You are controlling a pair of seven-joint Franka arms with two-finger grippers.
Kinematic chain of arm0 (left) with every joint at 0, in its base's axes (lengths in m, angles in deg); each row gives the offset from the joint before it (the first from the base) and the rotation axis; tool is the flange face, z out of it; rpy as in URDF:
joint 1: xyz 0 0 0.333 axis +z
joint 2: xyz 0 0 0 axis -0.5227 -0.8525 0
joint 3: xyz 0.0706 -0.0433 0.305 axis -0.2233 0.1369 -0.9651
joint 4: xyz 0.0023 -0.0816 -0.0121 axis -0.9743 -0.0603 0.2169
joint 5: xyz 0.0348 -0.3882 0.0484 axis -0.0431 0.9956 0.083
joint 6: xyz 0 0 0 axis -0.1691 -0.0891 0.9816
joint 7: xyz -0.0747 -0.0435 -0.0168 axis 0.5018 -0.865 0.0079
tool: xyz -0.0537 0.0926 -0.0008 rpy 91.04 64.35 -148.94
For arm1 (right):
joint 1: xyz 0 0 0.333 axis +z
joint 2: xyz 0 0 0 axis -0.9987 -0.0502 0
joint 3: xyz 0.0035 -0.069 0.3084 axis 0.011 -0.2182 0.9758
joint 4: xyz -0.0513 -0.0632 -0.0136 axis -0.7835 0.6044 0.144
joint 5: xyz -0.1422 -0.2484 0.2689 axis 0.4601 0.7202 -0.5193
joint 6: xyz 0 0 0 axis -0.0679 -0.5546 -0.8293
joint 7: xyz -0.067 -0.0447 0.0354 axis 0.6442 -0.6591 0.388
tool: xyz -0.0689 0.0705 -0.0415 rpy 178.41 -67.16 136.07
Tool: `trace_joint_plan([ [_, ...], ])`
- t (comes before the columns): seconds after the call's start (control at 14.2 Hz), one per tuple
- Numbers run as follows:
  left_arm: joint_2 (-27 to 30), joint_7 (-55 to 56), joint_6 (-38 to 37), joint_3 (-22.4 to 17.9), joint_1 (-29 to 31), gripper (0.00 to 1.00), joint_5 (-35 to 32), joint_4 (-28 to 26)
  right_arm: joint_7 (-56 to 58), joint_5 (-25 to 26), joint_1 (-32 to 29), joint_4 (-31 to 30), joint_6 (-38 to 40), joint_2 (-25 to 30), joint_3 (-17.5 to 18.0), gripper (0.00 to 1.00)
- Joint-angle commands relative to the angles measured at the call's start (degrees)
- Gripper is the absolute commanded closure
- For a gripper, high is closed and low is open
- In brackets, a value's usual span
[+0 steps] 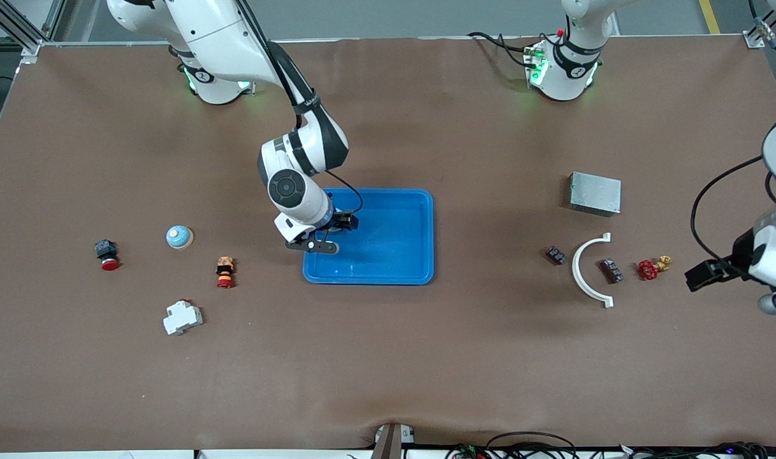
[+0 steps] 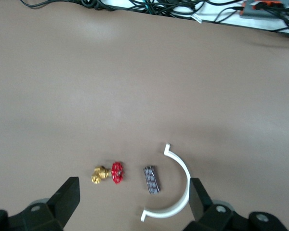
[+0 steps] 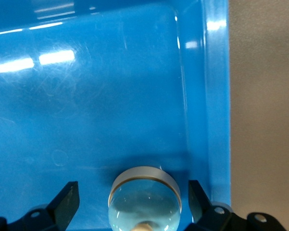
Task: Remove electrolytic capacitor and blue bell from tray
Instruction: 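Raise the left gripper away while the right gripper lifts the bell from the tray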
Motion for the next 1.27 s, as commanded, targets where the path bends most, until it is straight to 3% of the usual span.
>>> trace_joint_plan([
  [0.0,4.2,-1.7,-3.9,0.3,0.2,0.0,2.3,-0.1,-1.8,0.8,1.0,1.5,0.1,-1.3,-0.5,0.0],
  [0.42,12.0,-3.9,-12.3,2.2,0.0,0.0,3.2,0.1,-1.8,1.3,2.2,0.8,1.2,-1.4,-0.4,0.0],
  [0.78,16.9,-4.4,-19.6,1.3,0.0,0.0,6.9,-0.5,-3.6,1.3,2.8,0.8,1.5,-1.4,-0.4,0.0],
  [0.85,18.7,-4.4,-20.4,-0.7,-1.3,0.0,7.7,-1.1,-3.6,1.3,2.8,0.8,1.6,-1.3,-0.3,0.15],
  [0.99,21.6,-4.3,-23.2,-9.4,-11.5,0.0,8.0,-3.1,-3.5,1.3,2.8,0.8,1.6,-1.3,-0.4,0.56],
  [1.13,23.0,-3.8,-25.0,-14.2,-17.2,0.0,8.1,-3.5,-3.3,1.3,2.7,0.8,1.6,-1.3,-0.4,0.82],
  [1.2,23.6,-3.8,-25.8,-16.7,-19.6,0.0,8.6,-3.7,-3.2,1.3,2.7,0.8,1.6,-1.2,-0.4,0.88],
])
